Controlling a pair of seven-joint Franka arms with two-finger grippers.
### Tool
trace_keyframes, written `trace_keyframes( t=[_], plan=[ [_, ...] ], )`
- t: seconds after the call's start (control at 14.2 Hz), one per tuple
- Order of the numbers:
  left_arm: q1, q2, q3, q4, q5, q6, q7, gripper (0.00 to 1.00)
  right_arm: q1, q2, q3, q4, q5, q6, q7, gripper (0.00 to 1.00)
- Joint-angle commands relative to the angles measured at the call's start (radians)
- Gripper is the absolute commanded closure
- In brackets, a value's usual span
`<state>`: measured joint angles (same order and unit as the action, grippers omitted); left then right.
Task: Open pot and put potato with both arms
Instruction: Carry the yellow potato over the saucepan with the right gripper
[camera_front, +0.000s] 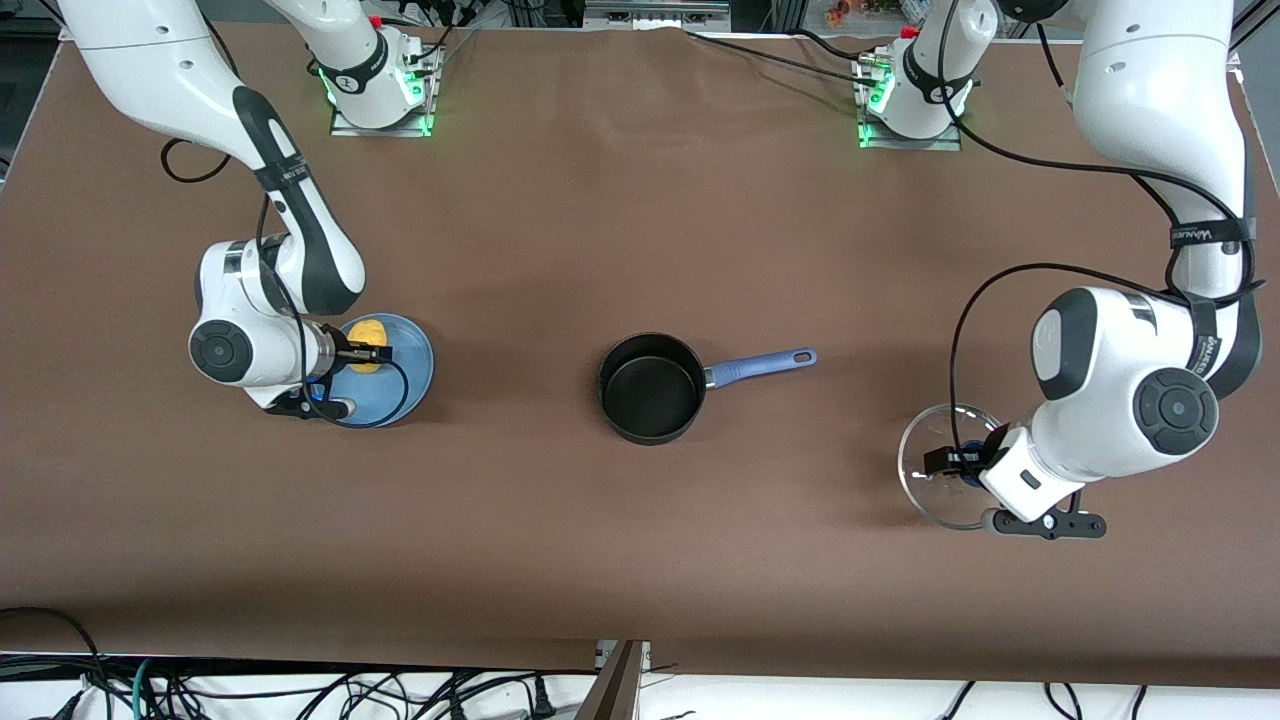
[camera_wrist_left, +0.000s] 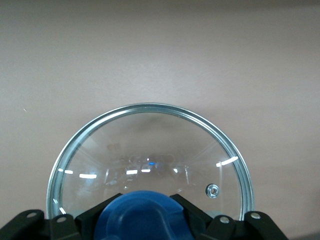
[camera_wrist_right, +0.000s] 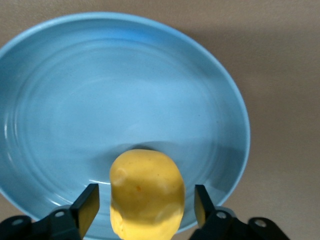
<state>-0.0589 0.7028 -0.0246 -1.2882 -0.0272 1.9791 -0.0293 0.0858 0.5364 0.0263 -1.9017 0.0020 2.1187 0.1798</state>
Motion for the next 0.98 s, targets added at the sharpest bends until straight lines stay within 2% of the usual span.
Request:
trace_keyframes(
  t=[0.0, 0.14, 0.28, 0.42, 0.49, 0.63, 0.84, 0.91],
  plan=[
    [0.014, -0.042, -0.006, -0.098, -0.023, 0.056, 0.054, 0.71, -0.001, -0.003, 0.004, -0.007, 0.018, 0.012, 0.006, 0.29],
    [0.014, -0.075, -0.008, -0.182, -0.023, 0.127, 0.054, 0.71, -0.001, -0.013, 0.006, 0.015, 0.018, -0.008, -0.003, 0.51],
    [0.014, -0.117, -0.008, -0.304, -0.023, 0.246, 0.054, 0.71, 0.0, -0.018, 0.006, 0.109, 0.062, -0.134, 0.004, 0.59],
    [0.014, -0.129, -0.008, -0.342, -0.022, 0.265, 0.061, 0.71, 0.015, -0.015, 0.006, 0.229, 0.148, -0.282, 0.087, 0.59],
    [0.016, -0.144, -0.008, -0.364, -0.022, 0.27, 0.09, 0.71, 0.038, -0.013, 0.007, 0.266, 0.157, -0.314, 0.136, 0.59],
    [0.051, -0.158, -0.008, -0.393, -0.022, 0.271, 0.155, 0.71, 0.092, -0.013, 0.014, 0.314, 0.197, -0.325, 0.293, 0.59],
    [0.068, -0.163, -0.006, -0.408, -0.02, 0.273, 0.216, 0.71, 0.216, 0.028, 0.012, 0.413, 0.347, -0.312, 0.606, 0.59],
    [0.073, -0.161, -0.006, -0.408, -0.013, 0.273, 0.224, 0.71, 0.245, 0.057, 0.012, 0.458, 0.37, -0.298, 0.701, 0.58]
  ],
)
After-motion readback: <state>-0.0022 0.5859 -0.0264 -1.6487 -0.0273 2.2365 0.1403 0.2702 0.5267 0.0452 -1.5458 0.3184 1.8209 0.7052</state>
